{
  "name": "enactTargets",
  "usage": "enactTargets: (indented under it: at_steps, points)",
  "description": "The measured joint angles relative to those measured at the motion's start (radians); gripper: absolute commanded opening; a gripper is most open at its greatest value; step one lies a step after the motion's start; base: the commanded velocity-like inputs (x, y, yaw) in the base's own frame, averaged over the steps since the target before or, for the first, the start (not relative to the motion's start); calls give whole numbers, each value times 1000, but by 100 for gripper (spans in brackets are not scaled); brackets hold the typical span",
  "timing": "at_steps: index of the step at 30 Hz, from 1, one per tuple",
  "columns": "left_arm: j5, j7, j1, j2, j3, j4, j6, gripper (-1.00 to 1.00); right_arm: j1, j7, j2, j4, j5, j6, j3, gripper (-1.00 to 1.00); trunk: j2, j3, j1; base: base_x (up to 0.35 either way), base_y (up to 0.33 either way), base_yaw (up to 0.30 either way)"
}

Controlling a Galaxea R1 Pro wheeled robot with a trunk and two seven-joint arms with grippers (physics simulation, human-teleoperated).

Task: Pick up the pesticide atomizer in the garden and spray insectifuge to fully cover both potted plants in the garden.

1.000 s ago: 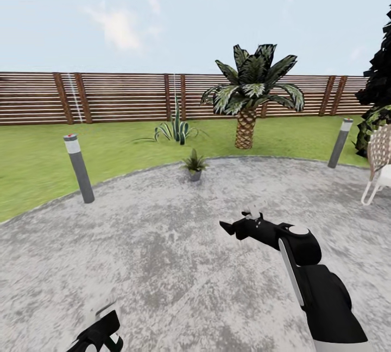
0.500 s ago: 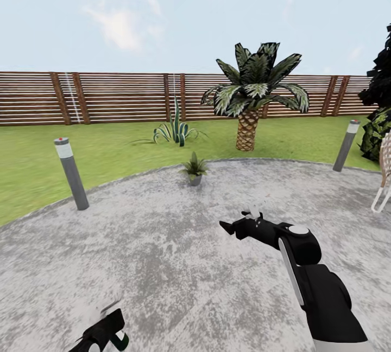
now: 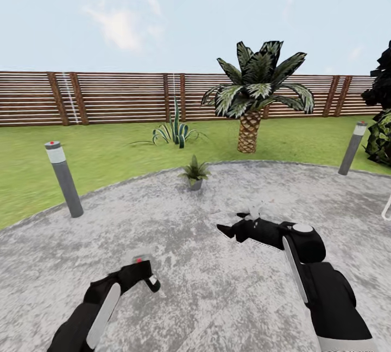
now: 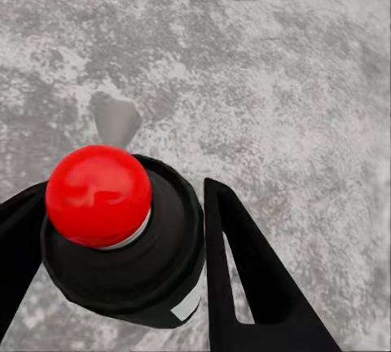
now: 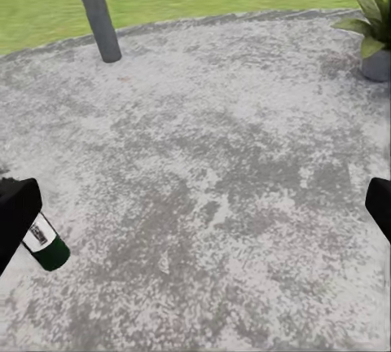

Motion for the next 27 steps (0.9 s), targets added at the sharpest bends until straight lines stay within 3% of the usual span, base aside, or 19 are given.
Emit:
enactTargets:
  at_steps: [3, 5, 7, 8, 10, 12, 14, 16, 21, 24, 26, 27]
  points:
    - [-18, -153, -7, 53, -38, -9, 13, -100, -21, 54, -34, 0, -1, 80, -19, 100, 0, 0, 0, 340, 18, 0]
    - [-26, -297, -3, 80, -46, -10, 14, -100, -42, 94, -57, 0, -1, 172, -23, 100, 0, 0, 0, 340, 59, 0]
    - [-34, -415, 0, 103, -46, -4, 12, -100, -53, 128, -85, 0, -2, 218, -25, 100, 0, 0, 0, 340, 71, 0]
    - [-35, -436, 0, 109, -46, -3, 12, -100, -55, 141, -90, 0, -3, 224, -25, 100, 0, 0, 0, 340, 61, 0]
    - [-33, -493, 1, 127, -44, 0, 11, -100, -57, 244, -106, 0, -2, 227, -26, 100, 0, 0, 0, 340, 32, 0]
    - [-26, -543, 1, 133, -42, 1, 12, -100, -56, 309, -110, 0, 4, 223, -25, 100, 0, 0, 0, 340, 13, 0]
    - [-28, -631, 0, 135, -39, 2, 13, -100, -55, 337, -112, 0, 7, 216, -23, 100, 0, 0, 0, 340, 29, 0]
    - [-27, -731, -12, 133, -38, 12, 24, -100, -55, 349, -113, 0, 9, 213, -14, 100, 0, 0, 0, 337, 82, 0]
    - [-29, -931, -105, 132, -44, 153, 68, -100, -54, 355, -112, 0, 14, 211, 31, 100, 0, 0, 0, 314, 172, 0]
    - [-31, -1008, -137, 132, -47, 194, 72, -100, -52, 355, -112, 0, 15, 211, 38, 100, 0, 0, 0, 300, 207, 0]
    - [-32, -1031, -150, 131, -76, 204, 73, -100, -52, 356, -113, 0, 16, 211, 57, 100, 0, 0, 0, 298, 212, 0]
    - [-32, -1040, -159, 131, -111, 208, 74, -100, -52, 356, -113, 0, 18, 211, 76, 100, 0, 0, 0, 297, 214, 0]
